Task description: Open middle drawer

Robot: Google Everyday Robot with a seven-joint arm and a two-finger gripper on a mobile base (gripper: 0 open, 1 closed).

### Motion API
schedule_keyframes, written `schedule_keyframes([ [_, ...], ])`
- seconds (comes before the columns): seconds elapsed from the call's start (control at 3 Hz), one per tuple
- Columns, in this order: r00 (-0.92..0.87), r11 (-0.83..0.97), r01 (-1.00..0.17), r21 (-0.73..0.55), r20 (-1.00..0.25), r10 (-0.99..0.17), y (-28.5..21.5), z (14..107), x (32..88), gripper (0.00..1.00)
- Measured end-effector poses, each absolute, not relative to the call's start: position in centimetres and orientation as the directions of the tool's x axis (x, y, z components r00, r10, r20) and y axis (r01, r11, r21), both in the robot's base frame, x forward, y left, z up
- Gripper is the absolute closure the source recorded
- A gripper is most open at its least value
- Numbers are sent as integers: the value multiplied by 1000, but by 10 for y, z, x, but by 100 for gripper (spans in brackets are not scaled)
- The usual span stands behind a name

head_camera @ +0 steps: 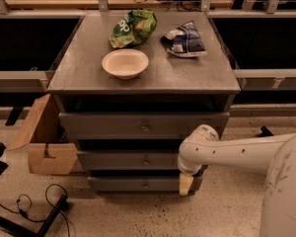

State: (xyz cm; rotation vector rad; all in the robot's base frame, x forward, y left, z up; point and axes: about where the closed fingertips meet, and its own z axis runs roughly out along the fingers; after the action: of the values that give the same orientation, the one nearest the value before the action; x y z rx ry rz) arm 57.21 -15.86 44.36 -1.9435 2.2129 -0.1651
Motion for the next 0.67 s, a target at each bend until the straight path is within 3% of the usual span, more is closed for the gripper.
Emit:
schedule_keyframes([
  [0.67, -70, 74, -975, -211, -23, -997, -145, 427, 596, 0],
])
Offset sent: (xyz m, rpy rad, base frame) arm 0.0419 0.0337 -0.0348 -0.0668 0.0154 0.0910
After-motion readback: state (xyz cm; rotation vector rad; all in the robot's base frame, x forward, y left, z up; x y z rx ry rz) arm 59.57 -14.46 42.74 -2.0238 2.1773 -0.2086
